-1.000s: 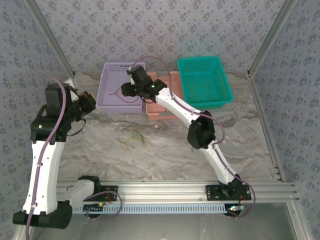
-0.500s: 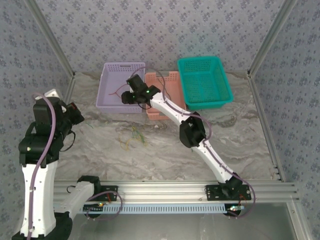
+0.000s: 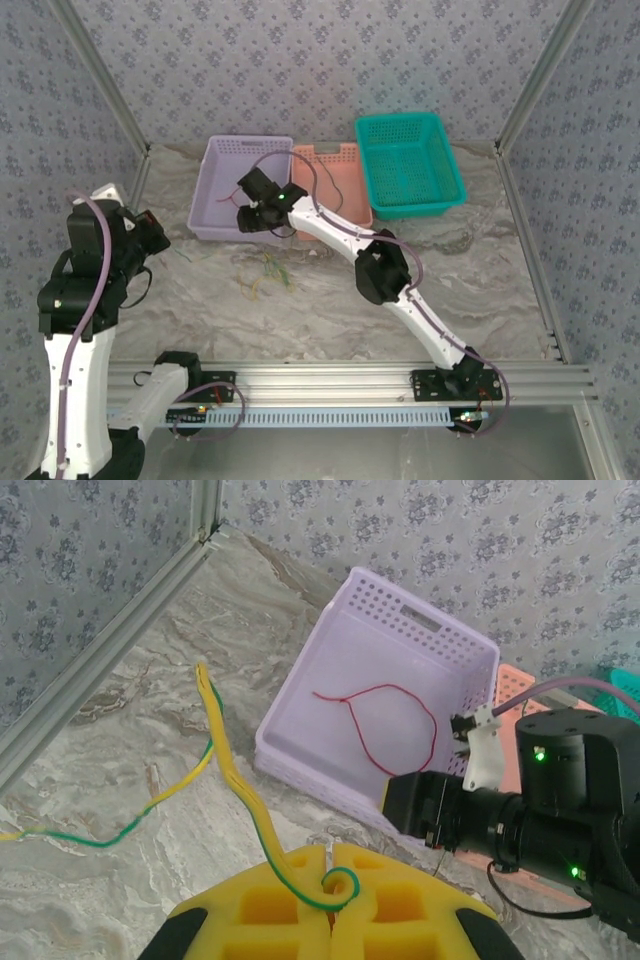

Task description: Untangle the cables

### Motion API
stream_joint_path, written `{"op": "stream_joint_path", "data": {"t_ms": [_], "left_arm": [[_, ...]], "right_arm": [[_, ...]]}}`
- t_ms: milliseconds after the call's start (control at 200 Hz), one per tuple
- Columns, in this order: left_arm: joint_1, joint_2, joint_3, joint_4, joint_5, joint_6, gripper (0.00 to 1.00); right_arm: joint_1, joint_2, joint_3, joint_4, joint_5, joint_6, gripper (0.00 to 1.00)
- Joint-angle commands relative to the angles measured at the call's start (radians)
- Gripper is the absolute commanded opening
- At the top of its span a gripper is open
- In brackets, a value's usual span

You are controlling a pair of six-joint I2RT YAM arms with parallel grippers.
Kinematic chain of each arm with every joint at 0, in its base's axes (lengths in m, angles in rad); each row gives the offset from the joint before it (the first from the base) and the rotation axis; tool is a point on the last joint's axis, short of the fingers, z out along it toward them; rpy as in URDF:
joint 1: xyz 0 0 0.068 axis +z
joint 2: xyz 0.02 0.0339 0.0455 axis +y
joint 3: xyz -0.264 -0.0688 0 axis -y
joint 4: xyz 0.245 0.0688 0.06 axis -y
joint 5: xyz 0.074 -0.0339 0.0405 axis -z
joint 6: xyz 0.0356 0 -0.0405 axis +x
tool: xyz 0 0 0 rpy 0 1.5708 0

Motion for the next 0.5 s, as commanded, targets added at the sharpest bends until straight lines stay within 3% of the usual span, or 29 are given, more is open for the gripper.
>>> {"op": "stream_joint_path", "data": {"t_ms": [0, 210, 370, 495], "left_arm": [[0.007, -0.019, 0.029, -0.024, 0.023, -0.002, 0.0], [0.007, -0.026, 0.038, -0.035, 0.042, -0.007, 0.0], [0.006, -0.032, 0.041, -0.04, 0.054, -0.005, 0.0], [0.006, -0.034, 0.048, -0.046, 0.048, 0.004, 0.0]], "right_arm": [[0.057, -0.077, -0.086, -0.1, 0.031, -0.001, 0.38], [0.126, -0.174, -0.246, -0.098, 0.075, 0.023, 0.36], [0.146, -0.233, -0.29, -0.092, 0.181, 0.024, 0.37], [0.124, -0.233, -0.26, -0.045, 0.235, -0.026, 0.47]]}}
